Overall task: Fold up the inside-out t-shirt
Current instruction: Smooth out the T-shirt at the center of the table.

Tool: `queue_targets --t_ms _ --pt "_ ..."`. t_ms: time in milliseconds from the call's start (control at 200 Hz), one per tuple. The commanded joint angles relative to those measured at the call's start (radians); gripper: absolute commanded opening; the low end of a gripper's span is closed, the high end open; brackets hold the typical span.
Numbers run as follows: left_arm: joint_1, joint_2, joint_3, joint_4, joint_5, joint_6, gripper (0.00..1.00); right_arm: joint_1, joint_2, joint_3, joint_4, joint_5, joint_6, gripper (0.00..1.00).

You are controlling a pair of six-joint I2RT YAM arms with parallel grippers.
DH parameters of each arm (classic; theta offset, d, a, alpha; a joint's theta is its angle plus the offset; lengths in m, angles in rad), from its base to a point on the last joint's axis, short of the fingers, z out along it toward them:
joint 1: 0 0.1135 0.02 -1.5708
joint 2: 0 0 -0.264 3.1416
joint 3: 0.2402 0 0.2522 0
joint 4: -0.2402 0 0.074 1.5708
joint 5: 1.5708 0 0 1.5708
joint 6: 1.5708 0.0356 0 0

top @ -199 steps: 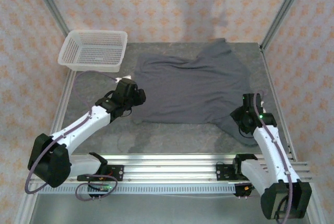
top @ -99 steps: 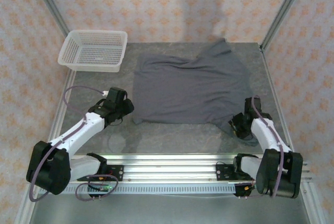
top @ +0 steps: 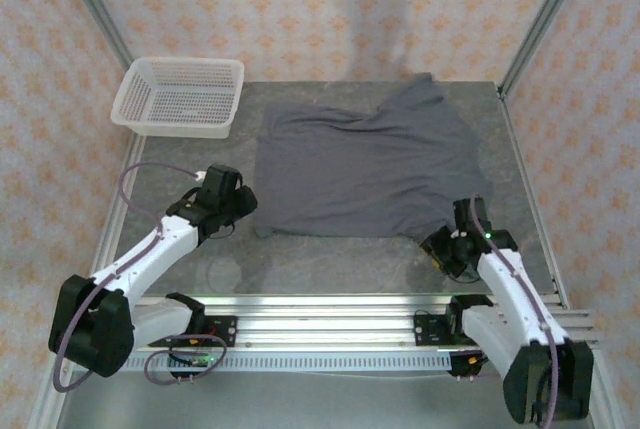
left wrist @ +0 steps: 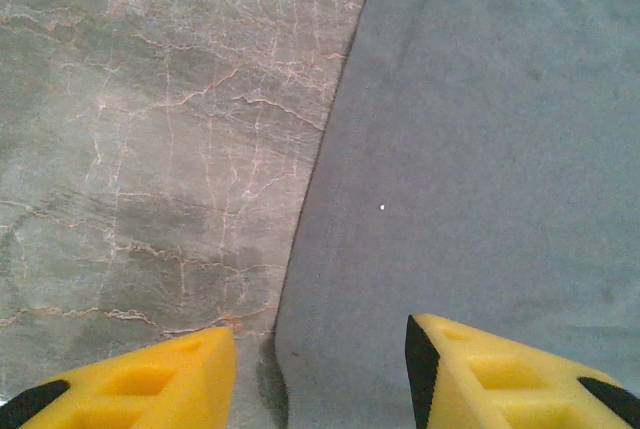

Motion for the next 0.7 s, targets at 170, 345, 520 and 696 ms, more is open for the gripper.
queue_targets --t_ms 170,345,520,696 --pt "0.002 -0.05 -0.011 0.137 0.338 0.139 0.48 -0.052 0.294 0.246 0.037 0.368 -0.107 0.47" --pt "-0.06 -0.136 0.02 0.071 0.467 0.285 0.53 -0.065 0.491 0.328 0.074 0.31 -0.175 0.43" --pt "-0.076 -0.161 0.036 0.013 0.459 0.3 0.56 -0.065 0.586 0.353 0.093 0.239 -0.17 0.41" --pt "-0.076 -0.154 0.034 0.015 0.431 0.297 0.56 -0.064 0.616 0.318 0.089 0.209 -0.164 0.39"
